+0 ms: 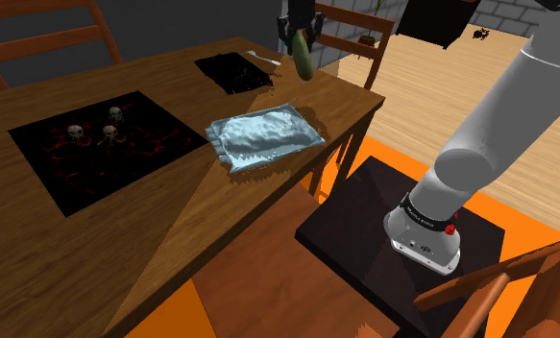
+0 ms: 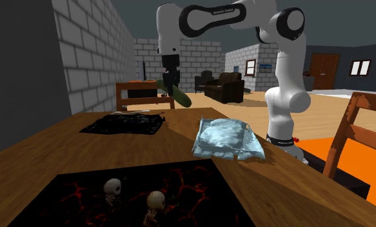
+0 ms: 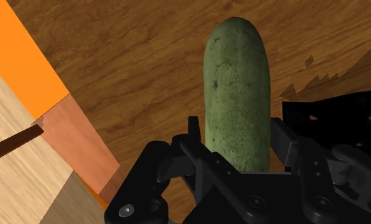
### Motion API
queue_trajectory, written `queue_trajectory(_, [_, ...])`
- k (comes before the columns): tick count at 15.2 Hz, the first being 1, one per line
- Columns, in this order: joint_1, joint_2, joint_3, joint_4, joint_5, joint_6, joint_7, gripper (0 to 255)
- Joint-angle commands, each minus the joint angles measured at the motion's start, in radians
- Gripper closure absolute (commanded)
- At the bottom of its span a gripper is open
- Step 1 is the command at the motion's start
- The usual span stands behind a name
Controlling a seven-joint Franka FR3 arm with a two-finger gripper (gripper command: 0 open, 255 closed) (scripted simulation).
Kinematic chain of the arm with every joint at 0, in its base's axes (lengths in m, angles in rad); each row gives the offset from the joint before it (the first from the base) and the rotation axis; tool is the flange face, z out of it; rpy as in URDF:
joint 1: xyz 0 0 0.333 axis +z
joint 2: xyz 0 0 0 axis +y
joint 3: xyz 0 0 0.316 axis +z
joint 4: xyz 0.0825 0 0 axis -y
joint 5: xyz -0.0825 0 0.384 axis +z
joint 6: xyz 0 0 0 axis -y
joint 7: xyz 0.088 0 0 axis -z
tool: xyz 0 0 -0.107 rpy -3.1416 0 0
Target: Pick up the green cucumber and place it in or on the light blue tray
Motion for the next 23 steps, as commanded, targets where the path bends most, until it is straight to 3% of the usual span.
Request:
queue_trajectory(1, [0.000, 0.000, 0.000, 0.025, 0.000, -0.025, -0.001, 255])
queue_trajectory(4, [0.001, 0.001, 0.001, 0.064, 0.001, -0.063, -0.004, 255])
queue_trajectory(13, [0.092, -0.138, 0.099, -0.087, 0.041, -0.064, 0.178, 255])
queue_trajectory(23, [0.195, -0.204, 0.232, -0.142, 0.101, -0.083, 0.399, 255])
